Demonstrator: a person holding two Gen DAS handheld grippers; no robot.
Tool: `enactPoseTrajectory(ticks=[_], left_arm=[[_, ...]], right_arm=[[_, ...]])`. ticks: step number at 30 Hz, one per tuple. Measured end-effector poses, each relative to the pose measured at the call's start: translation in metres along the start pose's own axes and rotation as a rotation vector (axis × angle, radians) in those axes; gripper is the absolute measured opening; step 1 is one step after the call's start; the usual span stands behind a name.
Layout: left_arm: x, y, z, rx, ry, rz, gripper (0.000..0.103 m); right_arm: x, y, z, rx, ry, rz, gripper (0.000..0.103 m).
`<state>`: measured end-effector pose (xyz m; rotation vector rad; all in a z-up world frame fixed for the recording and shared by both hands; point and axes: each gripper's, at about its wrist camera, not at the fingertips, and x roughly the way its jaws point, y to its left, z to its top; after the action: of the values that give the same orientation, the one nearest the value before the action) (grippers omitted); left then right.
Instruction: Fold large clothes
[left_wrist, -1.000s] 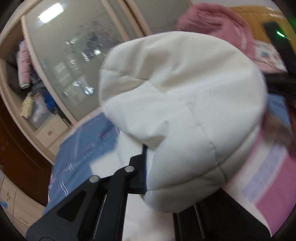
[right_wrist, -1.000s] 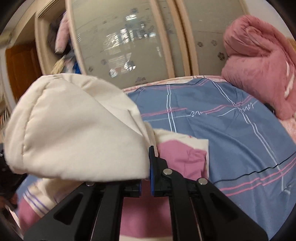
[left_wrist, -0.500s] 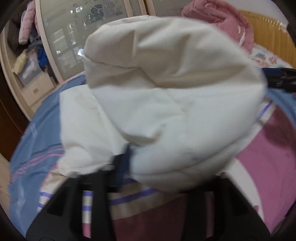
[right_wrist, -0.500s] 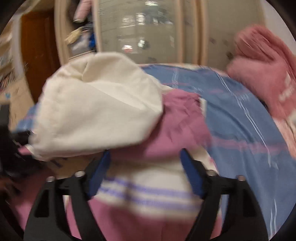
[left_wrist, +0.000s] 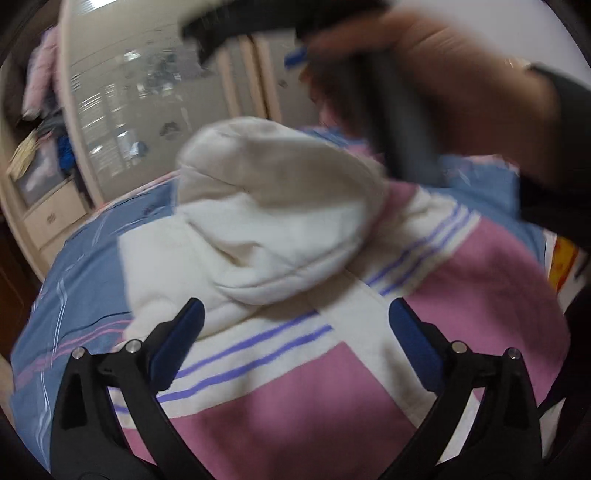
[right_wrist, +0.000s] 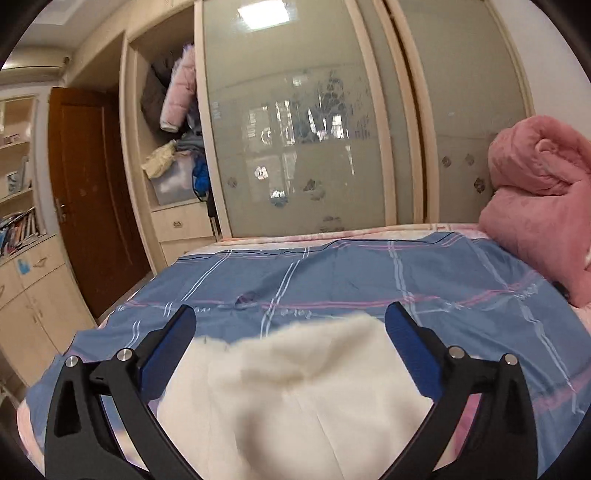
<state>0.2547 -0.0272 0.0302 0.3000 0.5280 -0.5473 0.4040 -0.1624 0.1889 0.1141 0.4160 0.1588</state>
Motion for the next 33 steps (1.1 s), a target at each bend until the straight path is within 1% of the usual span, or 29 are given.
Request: enactPoseTrajectory(ticks=[1, 2, 3, 4, 5, 6, 7, 8, 9, 10, 11, 13, 15, 16, 17, 20, 22, 24, 25, 26, 27, 28, 29, 30, 33], left_arm=[[-0.009, 0.007, 0.000, -0.048, -0.023, -0.006, 0.101], [-0.016, 0.016, 0.001, -0.100, -0.048, 0.000, 0.101], [-0.023, 0.013, 0.005, -0.132, -0.066, 0.011, 0.101], [-0.030, 0.025, 0.008, -0.183, -0.098, 0.029, 0.101], [-0.035, 0.033, 0.009, -0.223, -0.122, 0.046, 0.101], [-0.038, 0.039, 0.011, -0.250, -0.138, 0.060, 0.101], [-0.042, 0.047, 0.011, -0.288, -0.158, 0.083, 0.101], [-0.043, 0.053, 0.011, -0.323, -0.171, 0.099, 0.101], [-0.042, 0.056, 0.009, -0.346, -0.178, 0.106, 0.101], [-0.043, 0.062, 0.008, -0.387, -0.187, 0.114, 0.101], [-0.045, 0.066, 0.007, -0.411, -0.189, 0.118, 0.101], [-0.042, 0.072, 0.006, -0.448, -0.191, 0.125, 0.101], [-0.045, 0.075, 0.008, -0.459, -0.191, 0.138, 0.101], [-0.045, 0.074, 0.009, -0.454, -0.195, 0.157, 0.101], [-0.053, 0.076, 0.004, -0.453, -0.201, 0.166, 0.101], [-0.061, 0.072, 0.004, -0.450, -0.223, 0.183, 0.101], [-0.064, 0.072, 0.005, -0.445, -0.223, 0.184, 0.101], [-0.067, 0.070, 0.004, -0.435, -0.224, 0.191, 0.101], [-0.070, 0.067, 0.004, -0.431, -0.224, 0.191, 0.101], [-0.072, 0.065, 0.004, -0.430, -0.223, 0.189, 0.101], [-0.075, 0.062, 0.004, -0.428, -0.222, 0.184, 0.101], [-0.077, 0.060, 0.003, -0.425, -0.222, 0.178, 0.101], [-0.081, 0.056, 0.004, -0.417, -0.224, 0.172, 0.101], [-0.085, 0.052, 0.005, -0.405, -0.225, 0.174, 0.101], [-0.094, 0.040, 0.004, -0.373, -0.225, 0.185, 0.101]], right_arm=[[0.020, 0.002, 0.005, -0.003, 0.031, -0.015, 0.102], [0.035, 0.002, 0.004, -0.009, 0.044, -0.031, 0.102], [0.051, 0.002, -0.005, -0.031, 0.074, -0.069, 0.102], [0.068, 0.001, -0.017, -0.050, 0.129, -0.117, 0.102], [0.081, -0.001, -0.035, -0.057, 0.185, -0.149, 0.102], [0.092, -0.005, -0.053, -0.054, 0.230, -0.160, 0.102], [0.107, -0.013, -0.081, -0.052, 0.300, -0.173, 0.102], [0.117, -0.019, -0.108, -0.065, 0.339, -0.189, 0.102], [0.116, -0.026, -0.135, -0.070, 0.297, -0.190, 0.102], [0.111, -0.030, -0.146, -0.052, 0.263, -0.182, 0.102], [0.108, -0.034, -0.149, -0.032, 0.252, -0.178, 0.102], [0.112, -0.040, -0.148, -0.007, 0.276, -0.166, 0.102], [0.117, -0.042, -0.147, 0.000, 0.308, -0.162, 0.102], [0.119, -0.043, -0.146, 0.001, 0.312, -0.161, 0.102], [0.120, -0.044, -0.146, 0.002, 0.311, -0.161, 0.102], [0.119, -0.041, -0.144, 0.006, 0.294, -0.158, 0.102], [0.114, -0.045, -0.139, 0.035, 0.278, -0.128, 0.102], [0.092, -0.050, -0.128, 0.093, 0.236, -0.046, 0.102], [0.074, -0.054, -0.123, 0.118, 0.190, -0.036, 0.102], [0.046, -0.056, -0.117, 0.142, 0.107, -0.029, 0.102], [0.022, -0.057, -0.114, 0.154, 0.047, -0.020, 0.102], [-0.018, -0.058, -0.114, 0.158, -0.035, 0.002, 0.102], [-0.051, -0.057, -0.116, 0.146, -0.087, 0.023, 0.102], [-0.085, -0.057, -0.122, 0.121, -0.118, 0.044, 0.102], [-0.158, -0.057, -0.144, 0.052, -0.145, 0.072, 0.102]])
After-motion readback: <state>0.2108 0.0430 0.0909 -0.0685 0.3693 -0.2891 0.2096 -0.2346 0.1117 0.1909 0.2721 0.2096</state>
